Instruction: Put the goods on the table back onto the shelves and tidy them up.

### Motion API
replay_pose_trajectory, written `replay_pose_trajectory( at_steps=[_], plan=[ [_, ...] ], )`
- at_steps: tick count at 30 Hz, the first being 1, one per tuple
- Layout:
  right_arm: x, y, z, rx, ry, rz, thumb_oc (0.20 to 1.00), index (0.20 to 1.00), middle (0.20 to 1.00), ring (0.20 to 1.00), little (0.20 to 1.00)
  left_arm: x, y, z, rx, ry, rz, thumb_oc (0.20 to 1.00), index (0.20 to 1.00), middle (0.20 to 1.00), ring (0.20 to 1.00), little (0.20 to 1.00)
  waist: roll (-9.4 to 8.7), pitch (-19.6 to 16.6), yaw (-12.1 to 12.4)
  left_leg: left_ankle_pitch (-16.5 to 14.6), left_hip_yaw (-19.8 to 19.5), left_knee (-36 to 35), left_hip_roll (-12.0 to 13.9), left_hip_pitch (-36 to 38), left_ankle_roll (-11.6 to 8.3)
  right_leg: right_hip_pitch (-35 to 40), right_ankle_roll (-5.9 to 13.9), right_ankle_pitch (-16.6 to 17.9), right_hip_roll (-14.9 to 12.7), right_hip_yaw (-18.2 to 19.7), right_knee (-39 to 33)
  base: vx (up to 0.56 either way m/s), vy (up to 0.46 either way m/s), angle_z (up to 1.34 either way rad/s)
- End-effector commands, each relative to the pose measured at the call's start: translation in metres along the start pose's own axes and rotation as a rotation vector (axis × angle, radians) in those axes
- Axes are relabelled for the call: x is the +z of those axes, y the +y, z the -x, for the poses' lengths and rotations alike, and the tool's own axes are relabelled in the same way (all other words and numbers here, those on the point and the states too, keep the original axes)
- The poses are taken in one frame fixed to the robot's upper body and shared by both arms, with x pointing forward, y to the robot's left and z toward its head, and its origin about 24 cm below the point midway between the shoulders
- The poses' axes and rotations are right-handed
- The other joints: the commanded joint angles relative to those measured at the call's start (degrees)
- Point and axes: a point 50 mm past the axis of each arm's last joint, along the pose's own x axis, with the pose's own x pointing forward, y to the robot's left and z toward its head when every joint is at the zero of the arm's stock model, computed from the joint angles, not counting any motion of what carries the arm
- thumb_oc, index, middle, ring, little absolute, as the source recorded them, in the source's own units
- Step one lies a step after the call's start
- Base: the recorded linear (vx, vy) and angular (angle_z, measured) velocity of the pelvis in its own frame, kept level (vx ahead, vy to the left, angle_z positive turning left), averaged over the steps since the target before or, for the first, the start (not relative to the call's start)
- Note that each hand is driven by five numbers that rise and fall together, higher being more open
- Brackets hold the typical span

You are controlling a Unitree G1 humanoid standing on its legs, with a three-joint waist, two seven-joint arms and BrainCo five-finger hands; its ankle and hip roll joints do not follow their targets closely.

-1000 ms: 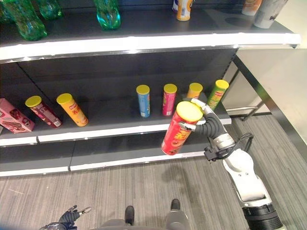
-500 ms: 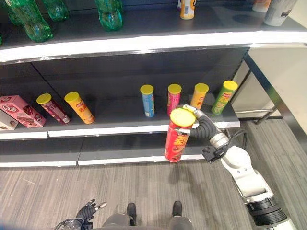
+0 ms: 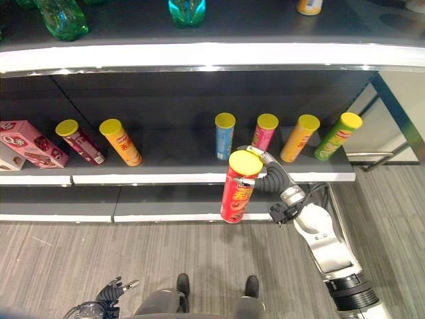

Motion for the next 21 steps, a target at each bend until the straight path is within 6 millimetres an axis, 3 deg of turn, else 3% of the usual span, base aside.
replay_pose_trajectory(
  at_steps=[1, 3, 5, 7, 10, 11, 12, 13, 14, 16, 19, 21],
  plan=[
    [0.024, -0.018, -0.007, -0.061, -0.126, 0.075, 0.2, 0.2, 0.2, 0.2, 0.2, 0.001, 0.021, 0.002, 0.052, -0.015, -0.063, 1.0, 1.0, 1.0, 1.0, 1.0, 1.92, -4.06, 1.32, 1.21, -3.22, -5.82, 2.92, 0.62, -4.15, 0.38, 5.72, 0.39, -5.64, 0.5, 8.19, 0.08, 0.281, 0.1],
    [0.024, -0.014, -0.009, -0.053, -0.124, 0.07, 0.2, 0.2, 0.2, 0.2, 0.2, -0.002, 0.022, 0.003, 0.055, -0.005, -0.06, 1.0, 1.0, 1.0, 1.0, 1.0, 2.16, -3.44, 1.33, 1.02, -2.84, -7.18, 1.43, 2.61, -2.92, -1.83, 4.94, 3.05, -6.98, -0.04, 13.7, 0.05, 0.264, 0.12],
    [0.026, -0.01, -0.011, -0.043, -0.138, 0.045, 0.2, 0.2, 0.2, 0.2, 0.2, -0.005, 0.025, 0.004, 0.067, 0.005, -0.051, 1.0, 1.0, 1.0, 1.0, 1.0, 2.29, -2.81, 1.28, 0.3, -1.97, -7.77, 1.42, 3.93, -2.5, -3.16, 4.17, 1.63, -6.19, -1.71, 15.38, 0.07, 0.151, 0.03],
    [0.027, -0.007, -0.013, -0.02, -0.144, 0.033, 0.2, 0.2, 0.2, 0.2, 0.2, -0.01, 0.023, 0.005, 0.06, 0.021, -0.035, 1.0, 1.0, 1.0, 1.0, 1.0, 2.61, -2.52, 0.67, -0.27, -1.74, -8.22, 2.13, 5.14, -2.73, -5.0, 2.93, -2.74, -1.43, -2.74, 13.14, 0.1, 0.035, -0.08],
    [0.033, -0.003, -0.023, 0.018, -0.175, 0.016, 0.2, 0.2, 0.2, 0.2, 0.2, -0.01, 0.018, 0.004, 0.046, 0.028, -0.016, 1.0, 1.0, 1.0, 1.0, 1.0, 2.1, -1.64, 0.05, -0.98, -1.92, -7.93, 1.38, 6.51, -2.8, -8.91, 3.45, -2.78, 4.43, -3.93, 6.93, 0.11, -0.03, -0.21],
    [0.033, -0.003, -0.023, 0.018, -0.176, 0.016, 0.2, 0.2, 0.2, 0.2, 0.2, -0.01, 0.018, 0.003, 0.046, 0.028, -0.014, 1.0, 1.0, 1.0, 1.0, 1.0, 2.26, -1.53, -0.01, -1.14, -1.94, -7.9, 1.57, 6.64, -2.87, -8.67, 3.42, -2.77, 4.61, -4.02, 6.76, 0.15, -0.076, -0.15],
    [0.031, -0.004, -0.021, 0.017, -0.175, 0.008, 0.2, 0.2, 0.2, 0.2, 0.2, -0.003, 0.013, 0.002, 0.025, 0.006, -0.03, 1.0, 1.0, 1.0, 1.0, 1.0, 1.12, -1.2, -0.87, -2.99, -3.2, -5.56, 0.9, 6.61, -2.89, -7.24, 3.34, -3.51, 6.64, -1.49, 2.9, 0.1, -0.058, -0.07],
    [0.031, -0.004, -0.021, 0.017, -0.175, 0.008, 0.2, 0.2, 0.2, 0.2, 0.2, -0.003, 0.013, 0.002, 0.025, 0.006, -0.03, 1.0, 1.0, 1.0, 1.0, 1.0, 1.11, -1.23, -0.88, -2.98, -3.21, -5.55, 0.89, 6.58, -2.88, -7.25, 3.34, -3.49, 6.63, -1.51, 2.88, 0.19, -0.142, 0.22],
    [0.032, -0.005, -0.024, 0.024, -0.175, 0.018, 0.2, 0.2, 0.2, 0.2, 0.2, 0.008, 0.009, 0.001, 0.009, -0.041, -0.024, 1.0, 1.0, 1.0, 1.0, 1.0, 0.0, -0.97, -0.35, -5.7, -3.1, 0.23, 0.86, 5.4, -3.29, -6.31, 2.71, -3.86, 6.85, -0.45, 3.64, 0.13, -0.119, 0.75],
    [0.034, -0.007, -0.024, 0.034, -0.184, 0.029, 0.2, 0.2, 0.2, 0.2, 0.2, 0.019, 0.001, 0.0, -0.015, -0.092, 0.009, 1.0, 1.0, 1.0, 1.0, 1.0, -0.28, -0.23, -0.26, -7.18, -2.44, 7.68, 1.94, 1.71, -4.92, -4.57, 1.74, -4.53, 6.29, -1.69, 3.11, 0.11, -0.096, 0.67],
    [0.033, -0.009, -0.027, 0.039, -0.17, 0.046, 0.2, 0.2, 0.2, 0.2, 0.2, 0.025, -0.004, 0.0, -0.028, -0.115, 0.031, 1.0, 1.0, 1.0, 1.0, 1.0, -0.32, 0.53, 0.13, -4.72, -2.77, 12.7, 4.91, -2.58, -6.48, -2.62, 1.41, -4.92, 5.96, -2.11, 1.22, 0.06, 0.032, 0.1],
    [0.035, -0.009, -0.027, 0.041, -0.176, 0.043, 0.2, 0.2, 0.2, 0.2, 0.2, 0.022, -0.007, 0.001, -0.036, -0.116, 0.027, 1.0, 1.0, 1.0, 1.0, 1.0, -0.85, 0.01, 0.53, -3.58, -3.51, 8.92, 7.66, -3.04, -6.95, -1.53, 2.07, -5.66, 5.18, -1.74, 0.01, 0.21, 0.223, 0.1]
  ],
)
